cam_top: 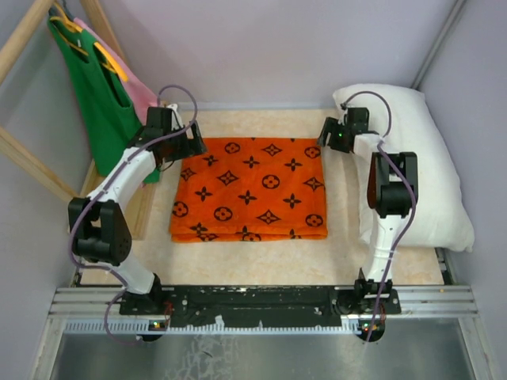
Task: Remove the pillowcase from the pillow
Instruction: Fold the pillowcase at the center of the board.
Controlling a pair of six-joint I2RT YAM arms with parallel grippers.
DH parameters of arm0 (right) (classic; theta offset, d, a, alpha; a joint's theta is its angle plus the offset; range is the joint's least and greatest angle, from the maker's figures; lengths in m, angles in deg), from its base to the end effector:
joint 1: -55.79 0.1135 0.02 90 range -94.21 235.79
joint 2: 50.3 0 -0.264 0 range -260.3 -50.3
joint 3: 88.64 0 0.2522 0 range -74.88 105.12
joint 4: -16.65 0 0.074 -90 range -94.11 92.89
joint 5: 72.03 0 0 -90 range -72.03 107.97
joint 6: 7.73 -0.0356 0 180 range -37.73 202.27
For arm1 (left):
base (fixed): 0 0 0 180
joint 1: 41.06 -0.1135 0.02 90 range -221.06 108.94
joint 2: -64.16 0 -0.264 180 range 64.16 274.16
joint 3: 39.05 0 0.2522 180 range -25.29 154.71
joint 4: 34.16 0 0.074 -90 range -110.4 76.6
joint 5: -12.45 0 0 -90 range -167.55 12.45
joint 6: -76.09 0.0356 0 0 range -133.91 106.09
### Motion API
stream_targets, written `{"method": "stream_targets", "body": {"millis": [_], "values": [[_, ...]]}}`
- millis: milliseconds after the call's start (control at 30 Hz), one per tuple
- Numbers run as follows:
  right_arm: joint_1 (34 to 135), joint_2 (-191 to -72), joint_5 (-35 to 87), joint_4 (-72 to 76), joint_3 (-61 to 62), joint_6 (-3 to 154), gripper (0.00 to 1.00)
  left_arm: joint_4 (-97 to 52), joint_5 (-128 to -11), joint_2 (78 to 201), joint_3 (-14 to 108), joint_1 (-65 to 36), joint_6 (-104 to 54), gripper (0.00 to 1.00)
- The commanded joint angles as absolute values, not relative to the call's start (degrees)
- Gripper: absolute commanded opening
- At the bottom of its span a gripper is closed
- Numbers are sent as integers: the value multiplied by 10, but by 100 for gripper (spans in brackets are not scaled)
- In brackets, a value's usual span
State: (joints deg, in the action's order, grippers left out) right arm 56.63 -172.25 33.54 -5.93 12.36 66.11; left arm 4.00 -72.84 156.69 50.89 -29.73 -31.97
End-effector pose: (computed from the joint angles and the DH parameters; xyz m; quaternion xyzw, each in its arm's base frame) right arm 0.4736 0.0165 0.1727 0.0684 0.9094 0.1809 0.3682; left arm 0.3588 -0.0749 0.2944 -0.0362 0.9077 -0.1417 0.3932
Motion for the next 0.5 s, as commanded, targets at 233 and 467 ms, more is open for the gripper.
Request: {"method": "stream_targets", "body": {"millis": [233,467], "values": [[568,-1793,347,-85,196,735,59,67,-688,1721,637,-362,-218,97],[574,-1810,352,-110,221,757,51,28,-677,1809,704,-387,-183,97]]}}
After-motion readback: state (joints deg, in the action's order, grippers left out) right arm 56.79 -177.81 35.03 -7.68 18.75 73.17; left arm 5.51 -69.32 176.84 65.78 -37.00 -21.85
